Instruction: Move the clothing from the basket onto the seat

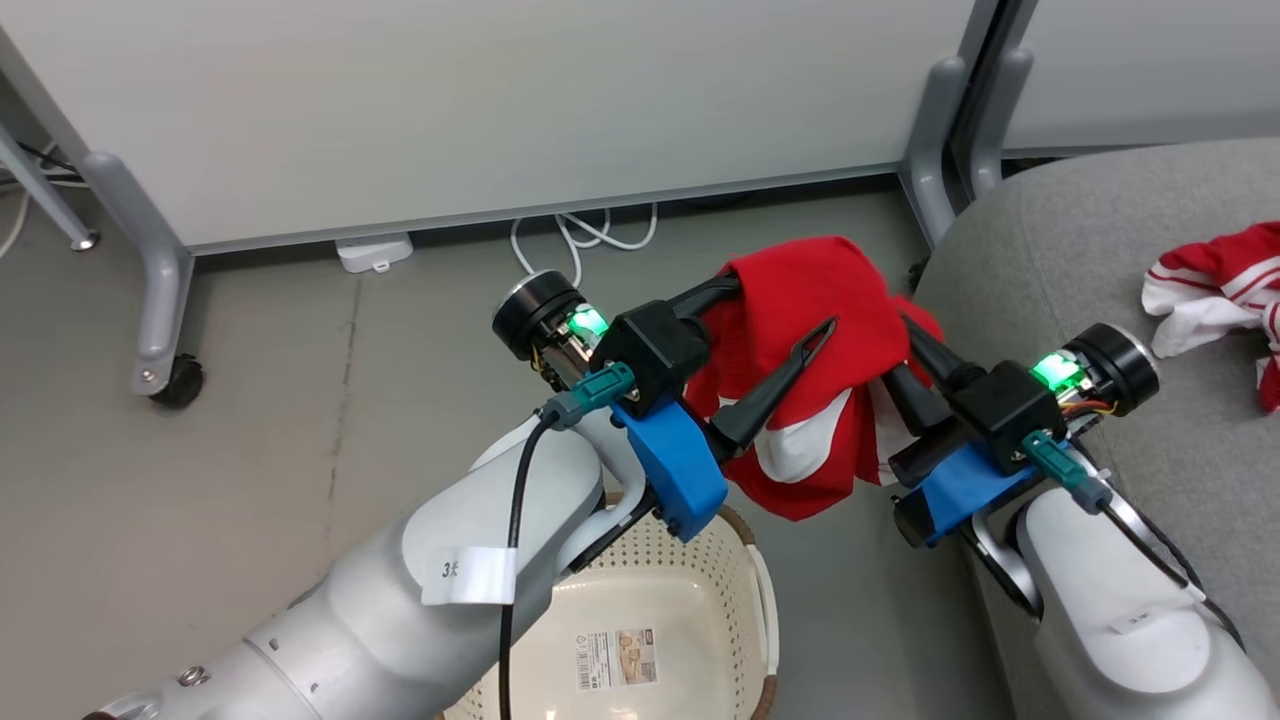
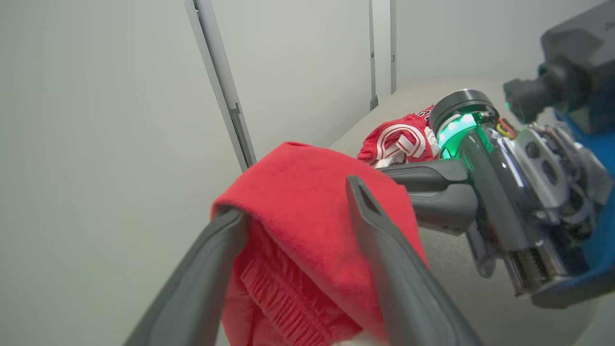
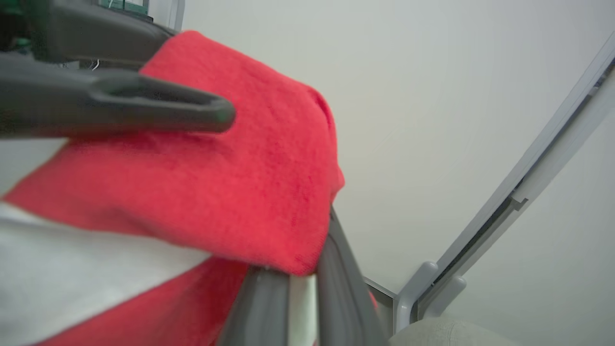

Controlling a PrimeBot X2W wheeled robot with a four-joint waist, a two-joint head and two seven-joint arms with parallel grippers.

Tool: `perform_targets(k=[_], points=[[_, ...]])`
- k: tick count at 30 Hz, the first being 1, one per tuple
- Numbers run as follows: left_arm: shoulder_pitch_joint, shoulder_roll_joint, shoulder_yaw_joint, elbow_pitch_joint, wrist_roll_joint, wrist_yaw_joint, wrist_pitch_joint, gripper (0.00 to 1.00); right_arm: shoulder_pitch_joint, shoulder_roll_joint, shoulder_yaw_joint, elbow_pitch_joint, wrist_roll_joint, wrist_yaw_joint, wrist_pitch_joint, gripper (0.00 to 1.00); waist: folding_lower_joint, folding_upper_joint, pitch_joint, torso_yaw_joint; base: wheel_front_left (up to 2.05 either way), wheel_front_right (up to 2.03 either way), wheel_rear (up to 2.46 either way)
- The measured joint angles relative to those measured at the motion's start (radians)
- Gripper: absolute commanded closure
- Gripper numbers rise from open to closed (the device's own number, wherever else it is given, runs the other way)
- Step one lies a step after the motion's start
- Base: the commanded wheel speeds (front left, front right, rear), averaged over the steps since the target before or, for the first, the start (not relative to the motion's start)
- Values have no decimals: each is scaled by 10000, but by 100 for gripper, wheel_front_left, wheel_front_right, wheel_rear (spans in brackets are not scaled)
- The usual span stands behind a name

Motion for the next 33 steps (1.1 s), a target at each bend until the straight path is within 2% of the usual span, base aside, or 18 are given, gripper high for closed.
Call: perform_targets(k=[15,33], points=[[-23,410,-31,-136,167,0,-2,0,208,316,-1593,-453,-150,0,2,100,0,0,654,-1109,0,0,0],[40,671,-268,-385,422,0,-2,0,1683,1028,-3452,-1511,-236,0,0,100,0,0,1172,-2647,0,0,0]])
